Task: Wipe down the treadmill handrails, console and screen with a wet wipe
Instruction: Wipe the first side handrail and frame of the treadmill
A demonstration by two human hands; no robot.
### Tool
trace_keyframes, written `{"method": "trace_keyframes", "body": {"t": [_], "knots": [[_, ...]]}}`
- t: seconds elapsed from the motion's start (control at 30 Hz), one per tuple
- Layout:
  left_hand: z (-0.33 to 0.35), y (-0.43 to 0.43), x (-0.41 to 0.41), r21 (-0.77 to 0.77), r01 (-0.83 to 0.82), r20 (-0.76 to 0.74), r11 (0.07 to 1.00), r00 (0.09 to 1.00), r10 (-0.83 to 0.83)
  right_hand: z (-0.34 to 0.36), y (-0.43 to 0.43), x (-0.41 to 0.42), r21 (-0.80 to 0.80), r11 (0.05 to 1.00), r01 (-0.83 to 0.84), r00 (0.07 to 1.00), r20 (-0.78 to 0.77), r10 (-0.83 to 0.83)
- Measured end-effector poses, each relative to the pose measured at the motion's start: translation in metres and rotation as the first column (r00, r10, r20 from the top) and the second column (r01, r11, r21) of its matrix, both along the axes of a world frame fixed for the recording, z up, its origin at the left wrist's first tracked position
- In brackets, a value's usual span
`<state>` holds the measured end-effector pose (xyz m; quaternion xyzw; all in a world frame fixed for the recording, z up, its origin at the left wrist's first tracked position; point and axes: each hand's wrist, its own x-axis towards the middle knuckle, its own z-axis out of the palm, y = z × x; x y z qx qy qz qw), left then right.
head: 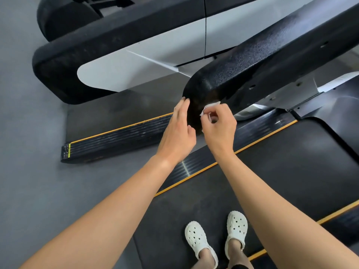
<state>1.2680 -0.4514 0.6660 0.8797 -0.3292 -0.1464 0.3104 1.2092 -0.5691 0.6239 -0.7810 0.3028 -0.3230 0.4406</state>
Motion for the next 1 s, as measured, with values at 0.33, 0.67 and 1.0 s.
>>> {"method": "trace_keyframes", "body": {"t": [0.33,0.67,1.0], "knots": [[0.002,-0.024,-0.002,-0.064,-0.034,0.148,0.997,0.988,0.043,0.012,-0.015,-0.001,0.409,0.904,0.12,0.991,-0.003,-0.13],[0.006,-0.034,-0.004,-0.067,-0.085,0.238,0.994,0.966,0.098,0.01,-0.025,0.007,0.539,0.818,0.202,0.975,-0.029,-0.222],[0.002,-0.033,-0.001,0.068,0.043,0.411,0.997,0.909,-0.067,0.014,-0.02,0.009,0.179,0.973,0.145,0.98,0.111,-0.166]]}}
